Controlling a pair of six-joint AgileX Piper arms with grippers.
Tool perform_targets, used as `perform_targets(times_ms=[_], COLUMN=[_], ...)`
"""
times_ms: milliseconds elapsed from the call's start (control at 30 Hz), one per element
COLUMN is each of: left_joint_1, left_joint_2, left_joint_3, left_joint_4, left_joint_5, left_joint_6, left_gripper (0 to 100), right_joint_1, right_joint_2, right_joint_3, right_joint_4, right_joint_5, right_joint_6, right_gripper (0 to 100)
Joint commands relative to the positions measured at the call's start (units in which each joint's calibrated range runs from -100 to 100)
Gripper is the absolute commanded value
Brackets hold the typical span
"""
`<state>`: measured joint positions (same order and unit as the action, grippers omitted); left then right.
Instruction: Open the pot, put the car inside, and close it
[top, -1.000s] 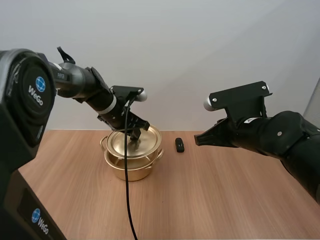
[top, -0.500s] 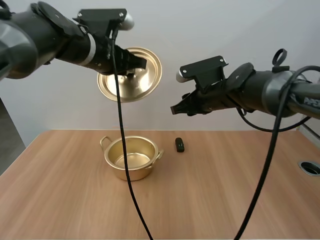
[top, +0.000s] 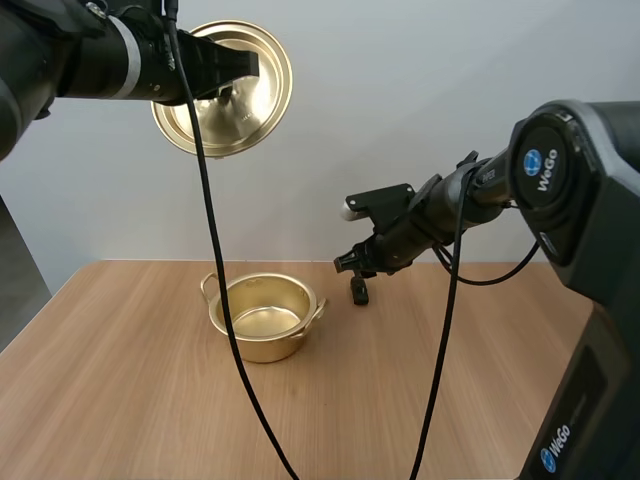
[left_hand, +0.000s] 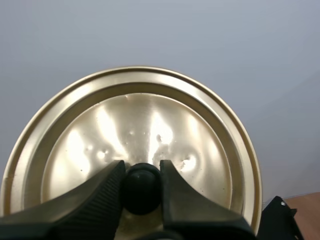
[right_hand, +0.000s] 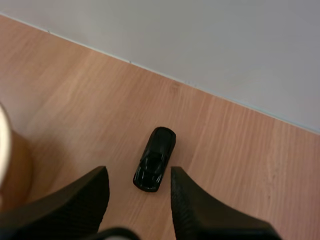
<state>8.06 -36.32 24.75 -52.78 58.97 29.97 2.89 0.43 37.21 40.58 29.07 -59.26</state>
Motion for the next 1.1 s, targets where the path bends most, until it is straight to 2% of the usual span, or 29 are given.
perform_targets(times_ms=[0, 467, 533, 567, 633, 767, 833, 933, 1067], left_joint_1=[0.02, 0.02, 0.02, 0.02, 0.02, 0.02, 0.02, 0.02, 0.02], left_joint_2=[0.0, 0.0, 0.0, 0.0, 0.0, 0.0, 0.0, 0.0, 0.0], left_joint_3=[0.0, 0.0, 0.0, 0.0, 0.0, 0.0, 0.0, 0.0, 0.0], left_joint_4=[-0.1, -0.2, -0.2, -0.2, -0.2, -0.3, -0.3, -0.3, -0.3], left_joint_5=[0.5, 3.1, 3.8, 3.8, 3.8, 3.8, 3.8, 3.1, 1.9], left_joint_6=[0.0, 0.4, 0.4, 0.4, 0.4, 1.1, 1.1, 1.5, 2.1], left_gripper=[0, 0, 0, 0, 0, 0, 0, 0, 0], right_joint_1=[0.0, 1.2, 1.2, 1.2, 1.2, 1.0, 0.3, -0.6, -0.1], right_joint_2=[10.5, 16.4, 17.0, 17.2, 17.6, 15.8, 12.4, 4.4, -6.9], right_joint_3=[-0.7, -7.6, -8.3, -8.2, -8.2, -8.1, -8.1, -8.1, -7.6], right_joint_4=[0.4, 2.9, 2.9, 3.2, 2.8, -1.2, -0.7, 3.6, 13.0], right_joint_5=[-0.1, -0.7, -1.1, -2.2, -2.7, 0.0, 3.8, 9.4, 18.7], right_joint_6=[0.0, -1.9, -1.9, -1.9, -2.1, -2.3, -2.3, -2.9, -11.3], right_gripper=[66, 65, 55, 41, 0, 0, 0, 0, 0])
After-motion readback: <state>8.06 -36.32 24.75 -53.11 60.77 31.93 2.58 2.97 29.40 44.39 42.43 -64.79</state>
